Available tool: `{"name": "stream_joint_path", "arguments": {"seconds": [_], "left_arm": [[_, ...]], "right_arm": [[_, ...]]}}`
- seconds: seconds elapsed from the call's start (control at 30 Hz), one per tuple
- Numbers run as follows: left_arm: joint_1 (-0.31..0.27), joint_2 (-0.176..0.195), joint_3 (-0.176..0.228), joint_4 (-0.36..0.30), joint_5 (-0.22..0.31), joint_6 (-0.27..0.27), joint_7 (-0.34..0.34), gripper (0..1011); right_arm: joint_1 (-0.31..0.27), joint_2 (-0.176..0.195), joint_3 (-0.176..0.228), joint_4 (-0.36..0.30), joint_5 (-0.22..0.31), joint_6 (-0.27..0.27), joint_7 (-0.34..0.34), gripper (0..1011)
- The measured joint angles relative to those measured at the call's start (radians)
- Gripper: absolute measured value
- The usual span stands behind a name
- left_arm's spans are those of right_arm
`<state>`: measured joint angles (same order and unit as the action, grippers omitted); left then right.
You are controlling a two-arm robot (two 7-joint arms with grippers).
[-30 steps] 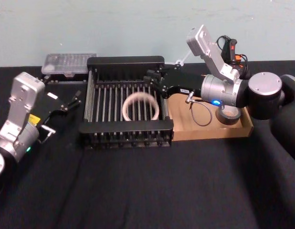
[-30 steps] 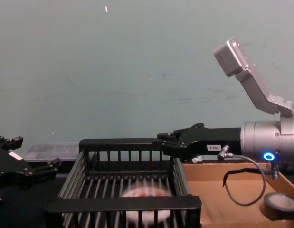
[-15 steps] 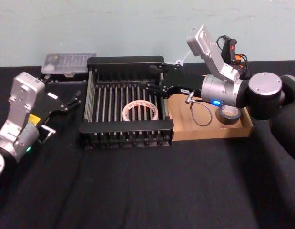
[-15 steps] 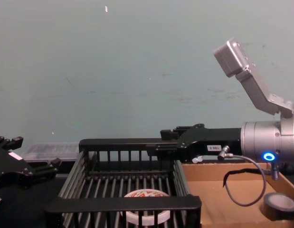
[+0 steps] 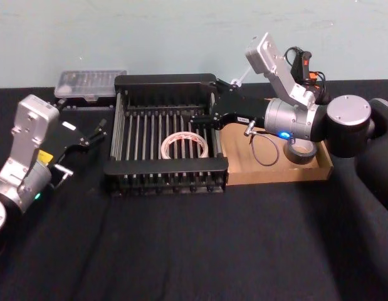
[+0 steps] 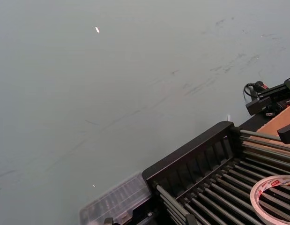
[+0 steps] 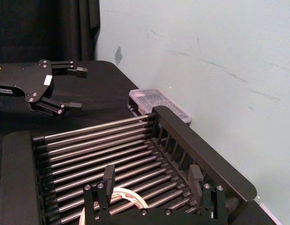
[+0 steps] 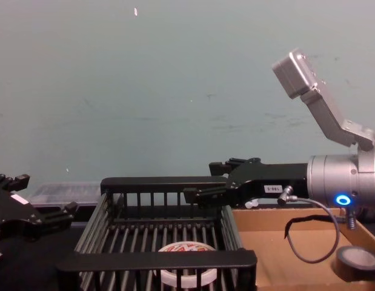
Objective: Pick up the white tape and place it into the black box , Pick up the silver tape and place it into the brown box.
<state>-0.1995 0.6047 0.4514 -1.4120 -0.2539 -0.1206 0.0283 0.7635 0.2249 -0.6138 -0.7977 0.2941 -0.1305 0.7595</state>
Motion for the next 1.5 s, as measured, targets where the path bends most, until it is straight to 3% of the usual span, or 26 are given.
{"name": "stream_joint_path", "arguments": {"seconds": [0.53,0.7,0.97,1.07,1.5], "left_arm": [[0.000,0.000,0.000,0.000,0.000,0.000,0.000,1001],[0.000,0.000,0.000,0.000,0.000,0.000,0.000,1001],[0.000,0.000,0.000,0.000,0.000,0.000,0.000,1001],[0.000,0.000,0.000,0.000,0.000,0.000,0.000,1001],[0.000,0.000,0.000,0.000,0.000,0.000,0.000,1002]], "right_arm": [[-0.001,0.000,0.001,-0.001,-0.001,0.001,-0.001,1002],[-0.017,0.006,0.012,-0.034,-0.010,0.013,-0.037,1002],[-0.090,0.030,0.061,-0.146,-0.045,0.024,-0.189,1002],[-0.136,0.044,0.094,-0.208,-0.063,0.036,-0.277,1002],[-0.292,0.102,0.209,-0.391,-0.123,0.090,-0.521,1002]]}}
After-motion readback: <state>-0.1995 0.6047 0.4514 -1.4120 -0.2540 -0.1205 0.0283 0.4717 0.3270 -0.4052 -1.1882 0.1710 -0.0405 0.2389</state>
